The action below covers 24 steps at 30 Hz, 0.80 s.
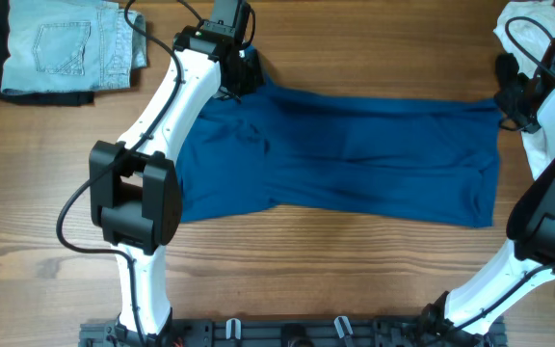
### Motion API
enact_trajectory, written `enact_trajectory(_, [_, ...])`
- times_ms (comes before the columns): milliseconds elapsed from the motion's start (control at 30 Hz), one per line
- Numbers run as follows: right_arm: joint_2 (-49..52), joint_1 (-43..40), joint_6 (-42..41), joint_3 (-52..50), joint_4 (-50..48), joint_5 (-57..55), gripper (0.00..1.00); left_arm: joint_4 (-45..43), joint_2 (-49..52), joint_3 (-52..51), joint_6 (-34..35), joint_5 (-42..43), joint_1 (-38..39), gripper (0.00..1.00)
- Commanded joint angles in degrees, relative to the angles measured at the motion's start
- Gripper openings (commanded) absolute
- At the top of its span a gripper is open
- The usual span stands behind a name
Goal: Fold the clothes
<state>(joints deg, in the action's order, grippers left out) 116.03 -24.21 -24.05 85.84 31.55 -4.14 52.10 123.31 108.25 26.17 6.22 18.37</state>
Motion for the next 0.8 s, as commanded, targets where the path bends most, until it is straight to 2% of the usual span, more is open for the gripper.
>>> enact_trajectory(0, [-1.11, -0.22, 0.0, -0.33, -0.31, -0.24, 0.57, 0.02, -2.03, 0.63, -0.92, -1.01, -0.26, 0.04])
enact_trajectory(367, [3.8, 0.68, 0.24, -1.6, -8.22, 7.82, 0.65, -0.37, -2.03, 0.63, -0.92, -0.98, -0.26, 0.04])
enact_trajectory(533, [6.54, 0.74, 0.24, -1.6, -10.71, 8.61, 0.65, -0.35, -2.03, 0.63, -0.92, -0.98, -0.26, 0.04])
enact_trajectory(667, [8.04, 1.01, 1.79, -1.6, -11.23, 8.92, 0.64, -0.42, -2.03, 0.63, -0.92, -0.98, -0.26, 0.04])
enact_trajectory(767, [8.26, 1.27, 3.15, -1.6, -11.89, 8.85, 0.53, -0.39, -2.03, 0.63, -0.92, -0.98, -0.26, 0.04])
